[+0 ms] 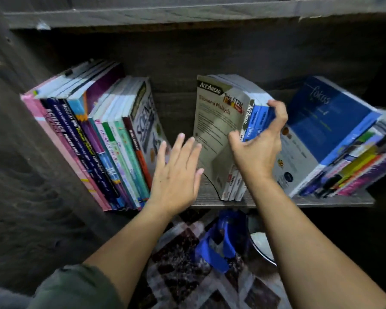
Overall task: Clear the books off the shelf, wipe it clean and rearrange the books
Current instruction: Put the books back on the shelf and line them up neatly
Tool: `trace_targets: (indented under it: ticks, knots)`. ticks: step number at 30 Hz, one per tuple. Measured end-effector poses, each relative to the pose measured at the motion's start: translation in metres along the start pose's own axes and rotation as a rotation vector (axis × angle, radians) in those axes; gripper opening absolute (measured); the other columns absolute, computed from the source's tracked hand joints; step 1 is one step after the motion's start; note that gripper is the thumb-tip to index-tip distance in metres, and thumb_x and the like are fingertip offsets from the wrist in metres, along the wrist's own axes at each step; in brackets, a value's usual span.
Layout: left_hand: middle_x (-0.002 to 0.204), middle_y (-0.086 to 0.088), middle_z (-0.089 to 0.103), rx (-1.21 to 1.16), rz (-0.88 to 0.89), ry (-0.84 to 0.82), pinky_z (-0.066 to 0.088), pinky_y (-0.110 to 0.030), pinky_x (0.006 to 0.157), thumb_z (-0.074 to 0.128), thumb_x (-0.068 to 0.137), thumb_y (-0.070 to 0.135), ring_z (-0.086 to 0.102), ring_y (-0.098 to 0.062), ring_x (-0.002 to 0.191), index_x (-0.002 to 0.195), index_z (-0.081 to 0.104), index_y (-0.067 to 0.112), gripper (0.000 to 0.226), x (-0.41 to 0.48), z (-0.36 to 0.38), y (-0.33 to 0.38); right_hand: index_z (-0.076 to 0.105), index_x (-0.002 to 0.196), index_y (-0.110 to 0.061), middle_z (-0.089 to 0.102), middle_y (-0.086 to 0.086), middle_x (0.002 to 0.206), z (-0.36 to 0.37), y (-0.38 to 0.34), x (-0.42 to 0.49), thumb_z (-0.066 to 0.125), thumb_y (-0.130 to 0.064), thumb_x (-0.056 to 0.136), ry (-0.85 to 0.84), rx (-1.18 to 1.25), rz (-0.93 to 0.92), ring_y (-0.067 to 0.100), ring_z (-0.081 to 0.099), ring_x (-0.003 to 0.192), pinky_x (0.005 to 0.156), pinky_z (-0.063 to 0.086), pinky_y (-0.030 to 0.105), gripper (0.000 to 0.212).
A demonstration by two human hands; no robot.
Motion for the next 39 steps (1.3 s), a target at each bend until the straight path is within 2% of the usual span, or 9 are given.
trace_targets:
  ticks: [6, 12, 17, 23, 27, 30, 33, 36, 39]
  knots:
    - [0.161, -0.003, 0.014, -0.106, 0.040, -0.379, 0.004, -0.042, 0.120, 0.020, 0.101, 0.047, 0.000, -0.019, 0.149, 0.153, 0.018, 0.014, 0.062, -0.007, 0.099, 0.027, 0.024, 0.129, -0.038, 0.055, -0.004, 0.118, -0.041, 0.026, 0.015, 0.067, -0.021, 0.072, 0.069, -0.019, 0.050, 0.017, 0.060, 0.089, 0.082, 0.053, 0.042, 0.073]
    - [0.162, 0.001, 0.007, -0.233, 0.049, -0.496, 0.001, -0.038, 0.119, -0.007, 0.081, 0.062, 0.000, -0.016, 0.149, 0.155, 0.009, 0.019, 0.088, -0.026, 0.142, 0.048, 0.033, 0.135, -0.022, 0.040, -0.007, 0.129, -0.082, 0.040, 0.032, 0.067, -0.014, 0.073, 0.191, -0.116, -0.014, -0.010, 0.039, 0.088, 0.078, 0.034, 0.008, 0.071]
    - [0.162, 0.000, 0.011, -0.246, 0.013, -0.478, 0.002, -0.041, 0.121, -0.004, 0.082, 0.061, 0.003, -0.018, 0.149, 0.155, 0.013, 0.017, 0.087, -0.023, 0.148, 0.051, 0.032, 0.127, -0.025, 0.036, 0.015, 0.143, -0.090, 0.041, 0.043, 0.068, -0.021, 0.069, 0.250, -0.433, -0.081, 0.028, 0.039, 0.122, 0.093, 0.036, 0.032, 0.069]
    - [0.162, 0.001, 0.010, -0.216, 0.003, -0.474, 0.001, -0.039, 0.121, -0.006, 0.082, 0.060, 0.002, -0.016, 0.149, 0.155, 0.010, 0.019, 0.085, -0.024, 0.147, 0.051, 0.048, 0.122, -0.014, 0.040, 0.010, 0.146, -0.097, 0.036, 0.049, 0.067, -0.027, 0.058, 0.339, -0.770, -0.120, 0.025, 0.017, 0.122, 0.103, 0.008, 0.042, 0.069]
    - [0.162, 0.001, 0.008, -0.234, -0.002, -0.485, -0.001, -0.038, 0.120, -0.003, 0.085, 0.059, 0.000, -0.016, 0.149, 0.155, 0.009, 0.019, 0.082, -0.025, 0.144, 0.053, 0.035, 0.134, -0.017, 0.034, 0.011, 0.152, -0.094, 0.040, 0.048, 0.066, -0.029, 0.059, 0.337, -0.863, -0.125, 0.034, 0.013, 0.136, 0.110, -0.016, 0.043, 0.082]
    - [0.161, 0.000, 0.011, -0.254, -0.009, -0.522, 0.004, -0.039, 0.121, 0.020, 0.098, 0.052, 0.005, -0.016, 0.148, 0.155, 0.011, 0.018, 0.067, -0.019, 0.137, 0.054, 0.028, 0.142, -0.022, 0.021, 0.014, 0.158, -0.083, 0.032, 0.044, 0.072, -0.027, 0.060, 0.302, -0.938, -0.113, 0.041, 0.012, 0.143, 0.109, -0.016, 0.052, 0.093]
    - [0.153, -0.005, 0.033, -0.265, -0.066, -0.364, 0.019, -0.041, 0.119, 0.038, 0.099, 0.033, 0.028, -0.021, 0.141, 0.151, 0.026, 0.016, 0.056, 0.008, 0.099, 0.035, 0.043, 0.135, -0.025, 0.026, 0.015, 0.156, -0.061, 0.014, 0.039, 0.076, -0.023, 0.059, 0.249, -0.893, -0.172, 0.043, 0.017, 0.142, 0.111, -0.012, 0.052, 0.083]
    - [0.134, -0.008, 0.053, -0.294, -0.110, 0.033, 0.038, -0.040, 0.106, 0.046, 0.093, 0.021, 0.047, -0.025, 0.123, 0.133, 0.052, 0.012, 0.041, 0.031, 0.014, 0.002, 0.056, 0.125, -0.024, 0.043, 0.011, 0.146, -0.030, -0.012, 0.029, 0.074, -0.023, 0.060, 0.156, -0.751, -0.296, 0.038, 0.029, 0.139, 0.112, -0.002, 0.055, 0.067]
    - [0.116, -0.008, 0.060, -0.263, -0.120, 0.362, 0.040, -0.038, 0.095, 0.050, 0.090, 0.019, 0.053, -0.028, 0.109, 0.115, 0.063, 0.010, 0.030, 0.021, -0.075, -0.035, 0.059, 0.119, -0.026, 0.039, 0.011, 0.149, -0.006, -0.026, 0.018, 0.072, -0.024, 0.065, 0.098, -0.756, -0.265, 0.036, 0.023, 0.142, 0.108, -0.003, 0.063, 0.055]
Point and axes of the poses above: each hand's wrist, its own x-axis towards the middle knuckle, its own z-axis out of the palm, y = z × x, the point moved 9 cm from there along x, towards the middle knuckle
